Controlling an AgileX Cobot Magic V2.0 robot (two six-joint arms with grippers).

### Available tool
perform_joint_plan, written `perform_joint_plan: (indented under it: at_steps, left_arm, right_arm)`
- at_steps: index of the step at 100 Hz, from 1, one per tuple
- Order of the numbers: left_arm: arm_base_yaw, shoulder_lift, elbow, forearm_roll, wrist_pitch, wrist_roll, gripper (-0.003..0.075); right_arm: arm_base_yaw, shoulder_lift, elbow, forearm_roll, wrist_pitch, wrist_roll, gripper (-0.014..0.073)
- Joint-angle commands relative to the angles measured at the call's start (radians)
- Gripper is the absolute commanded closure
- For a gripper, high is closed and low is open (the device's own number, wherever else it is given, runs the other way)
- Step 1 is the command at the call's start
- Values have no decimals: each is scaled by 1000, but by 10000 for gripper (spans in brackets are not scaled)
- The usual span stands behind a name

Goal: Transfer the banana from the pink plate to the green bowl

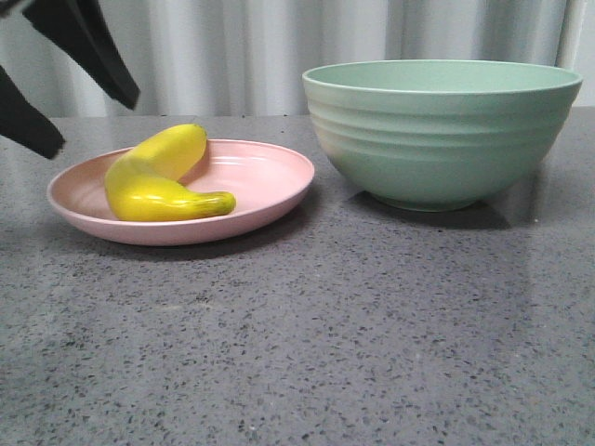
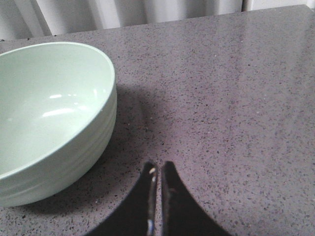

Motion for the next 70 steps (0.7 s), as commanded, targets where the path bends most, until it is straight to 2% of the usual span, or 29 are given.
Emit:
perform_joint_plan:
  at_steps: [1, 44, 70]
  left_arm:
    - [-34, -7, -33, -43, -62, -2, 280]
    - [-54, 43, -35, 58, -93, -14, 280]
    - [-54, 45, -35, 60, -131, -24, 280]
  right_arm:
    - [0, 4, -34, -5, -88, -5, 666]
    - [0, 4, -34, -5, -88, -5, 666]
    - [0, 4, -34, -5, -98, -5, 666]
